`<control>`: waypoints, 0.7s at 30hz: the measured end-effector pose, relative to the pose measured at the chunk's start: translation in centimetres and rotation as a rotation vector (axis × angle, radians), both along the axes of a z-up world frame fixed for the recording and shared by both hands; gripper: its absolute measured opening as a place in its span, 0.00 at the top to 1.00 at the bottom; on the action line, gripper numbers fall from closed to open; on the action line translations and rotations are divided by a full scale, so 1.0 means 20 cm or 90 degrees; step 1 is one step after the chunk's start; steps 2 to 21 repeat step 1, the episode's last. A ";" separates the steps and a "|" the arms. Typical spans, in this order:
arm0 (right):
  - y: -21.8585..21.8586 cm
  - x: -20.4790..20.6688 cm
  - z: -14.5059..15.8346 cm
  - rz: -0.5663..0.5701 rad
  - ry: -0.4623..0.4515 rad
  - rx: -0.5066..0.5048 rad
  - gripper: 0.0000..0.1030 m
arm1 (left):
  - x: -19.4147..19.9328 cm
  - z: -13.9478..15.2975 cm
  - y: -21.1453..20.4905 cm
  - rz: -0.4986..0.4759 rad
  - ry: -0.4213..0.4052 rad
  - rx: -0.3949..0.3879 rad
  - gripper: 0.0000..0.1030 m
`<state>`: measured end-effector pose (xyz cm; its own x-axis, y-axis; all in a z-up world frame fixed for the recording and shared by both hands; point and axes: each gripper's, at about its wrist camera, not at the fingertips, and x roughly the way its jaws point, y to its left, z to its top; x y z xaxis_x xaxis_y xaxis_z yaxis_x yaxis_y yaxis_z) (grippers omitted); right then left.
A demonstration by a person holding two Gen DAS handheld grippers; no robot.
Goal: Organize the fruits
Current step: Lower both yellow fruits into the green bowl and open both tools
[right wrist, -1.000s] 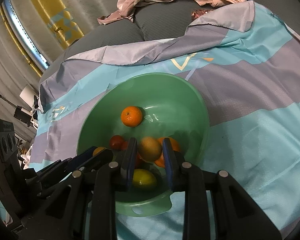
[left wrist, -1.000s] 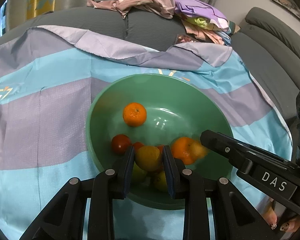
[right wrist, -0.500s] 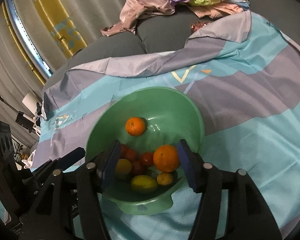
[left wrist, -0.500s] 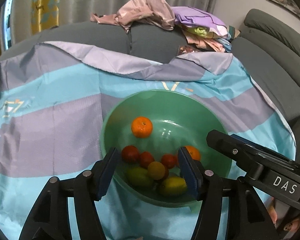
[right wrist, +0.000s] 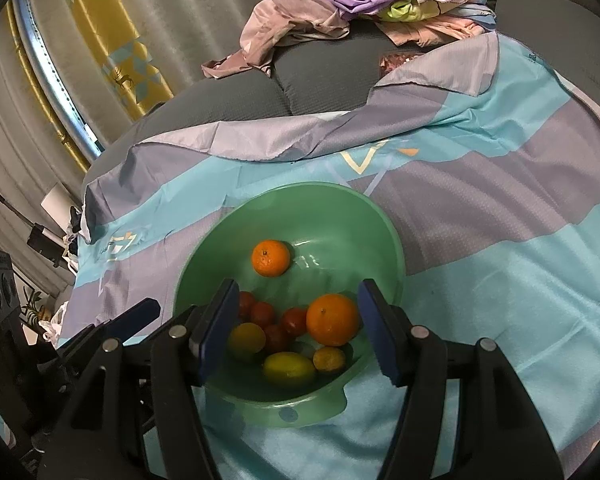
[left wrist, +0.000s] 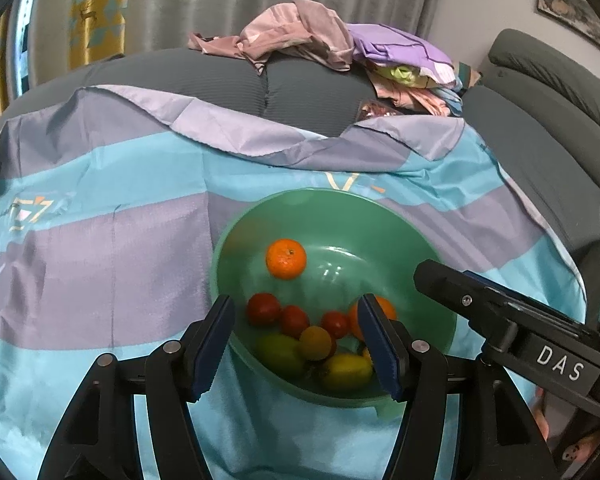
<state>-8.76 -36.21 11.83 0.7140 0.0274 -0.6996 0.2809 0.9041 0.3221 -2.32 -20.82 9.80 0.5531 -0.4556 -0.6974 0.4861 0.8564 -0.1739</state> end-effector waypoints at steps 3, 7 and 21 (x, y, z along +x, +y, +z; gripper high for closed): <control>0.00 0.00 0.00 0.000 0.000 0.000 0.39 | 0.00 0.00 0.01 0.001 -0.001 0.000 0.38; 0.00 0.00 0.00 0.000 0.000 0.000 0.39 | 0.00 0.00 0.01 0.001 -0.001 0.000 0.38; 0.00 0.00 0.00 0.000 0.000 0.000 0.39 | 0.00 0.00 0.01 0.001 -0.001 0.000 0.38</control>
